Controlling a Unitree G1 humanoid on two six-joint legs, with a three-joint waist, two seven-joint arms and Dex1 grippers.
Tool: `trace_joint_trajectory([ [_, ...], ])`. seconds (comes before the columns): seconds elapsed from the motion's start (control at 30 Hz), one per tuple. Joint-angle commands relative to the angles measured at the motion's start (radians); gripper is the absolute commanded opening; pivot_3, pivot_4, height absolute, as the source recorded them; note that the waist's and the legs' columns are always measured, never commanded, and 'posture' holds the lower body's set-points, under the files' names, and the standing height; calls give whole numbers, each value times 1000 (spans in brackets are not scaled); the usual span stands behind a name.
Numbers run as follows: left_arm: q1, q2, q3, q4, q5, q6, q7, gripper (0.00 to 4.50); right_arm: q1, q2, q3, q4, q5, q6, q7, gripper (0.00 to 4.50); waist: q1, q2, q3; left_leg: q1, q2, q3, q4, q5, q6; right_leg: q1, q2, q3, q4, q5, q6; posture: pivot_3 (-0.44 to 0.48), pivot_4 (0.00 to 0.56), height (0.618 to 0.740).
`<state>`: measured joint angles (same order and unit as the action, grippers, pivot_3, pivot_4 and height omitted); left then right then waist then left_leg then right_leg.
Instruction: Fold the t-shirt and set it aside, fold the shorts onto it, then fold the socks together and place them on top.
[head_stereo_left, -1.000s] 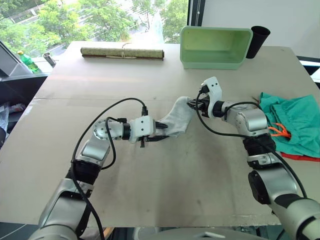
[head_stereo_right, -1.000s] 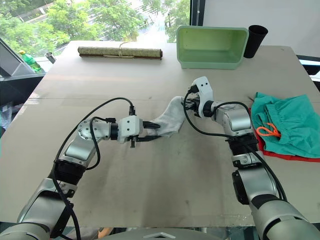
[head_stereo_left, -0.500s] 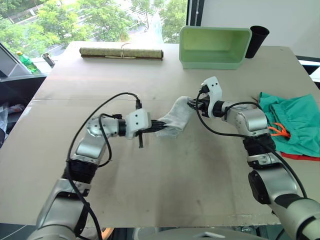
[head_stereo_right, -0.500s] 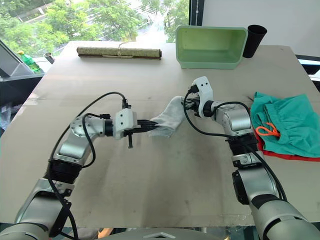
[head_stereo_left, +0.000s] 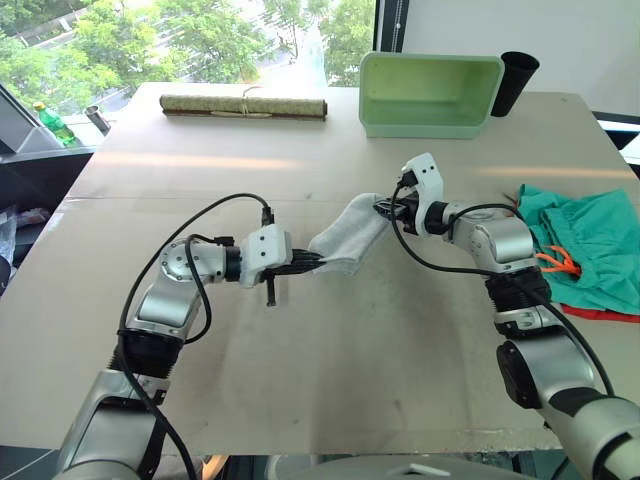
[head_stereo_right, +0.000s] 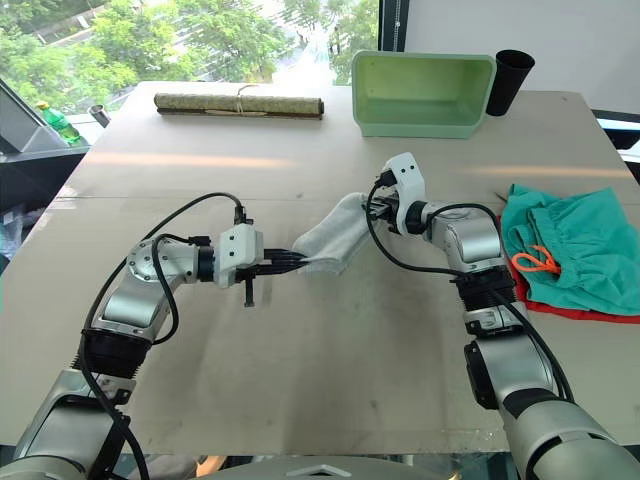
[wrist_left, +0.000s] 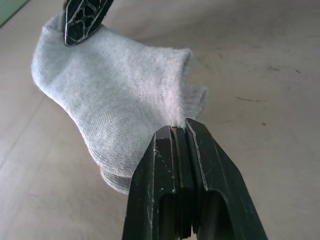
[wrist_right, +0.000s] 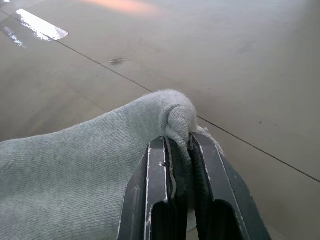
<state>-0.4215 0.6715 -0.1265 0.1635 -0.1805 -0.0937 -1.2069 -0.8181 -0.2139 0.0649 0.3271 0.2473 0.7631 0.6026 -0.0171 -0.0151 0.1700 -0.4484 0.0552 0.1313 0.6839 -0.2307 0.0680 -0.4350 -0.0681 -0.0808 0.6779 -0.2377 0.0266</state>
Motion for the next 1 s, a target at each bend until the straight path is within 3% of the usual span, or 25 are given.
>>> trace_joint_trajectory([
  [0.03, 5, 12, 9, -42, -13, -1, -8, 103, 3, -16, 6, -48, -1, -8, 7, 0, 0, 0, 0, 0, 0, 0, 0, 0, 0, 0, 0, 0, 0, 0, 0, 0, 150, 740],
  [0.5, 17, 24, 8, -30, 2, -11, -12, 103, 48, -42, 63, -119, -10, 8, 24, 0, 0, 0, 0, 0, 0, 0, 0, 0, 0, 0, 0, 0, 0, 0, 0, 0, 150, 740],
  [0.63, 13, 20, 6, 12, 22, -19, 2, 103, 54, -38, 70, -101, -26, -94, 35, 0, 0, 0, 0, 0, 0, 0, 0, 0, 0, 0, 0, 0, 0, 0, 0, 0, 150, 740],
  [0.73, 11, 6, 3, 32, 33, -28, 15, 0, 49, -64, 93, -64, -81, -195, 36, 1042, 1, 0, 0, 0, 0, 0, 0, 0, 0, 0, 0, 0, 0, 0, 0, 0, 150, 740],
  [0.8, 9, -3, -1, 39, 39, -32, 22, 0, 46, -67, 85, -55, -86, -222, 36, 1919, 2, 0, 0, 0, 0, 0, 0, 0, 0, 0, 0, 0, 0, 0, 0, 0, 150, 740],
  [0.83, 9, -7, -5, 42, 43, -35, 25, 0, 39, -66, 72, -48, -87, -245, 26, 2587, 2, 0, 0, 0, 0, 0, 0, 0, 0, 0, 0, 0, 0, 0, 0, 0, 150, 740],
  [0.9, 11, -12, -8, 45, 50, -40, 29, 0, 20, -71, 49, -26, -73, -251, 36, 3388, 1, 0, 0, 0, 0, 0, 0, 0, 0, 0, 0, 0, 0, 0, 0, 0, 150, 740],
  [1.0, 16, -11, -8, 46, 55, -44, 33, 0, -8, -62, 25, 22, -34, -215, 73, 3388, 1, 0, 0, 0, 0, 0, 0, 0, 0, 0, 0, 0, 0, 0, 0, 0, 150, 740],
])
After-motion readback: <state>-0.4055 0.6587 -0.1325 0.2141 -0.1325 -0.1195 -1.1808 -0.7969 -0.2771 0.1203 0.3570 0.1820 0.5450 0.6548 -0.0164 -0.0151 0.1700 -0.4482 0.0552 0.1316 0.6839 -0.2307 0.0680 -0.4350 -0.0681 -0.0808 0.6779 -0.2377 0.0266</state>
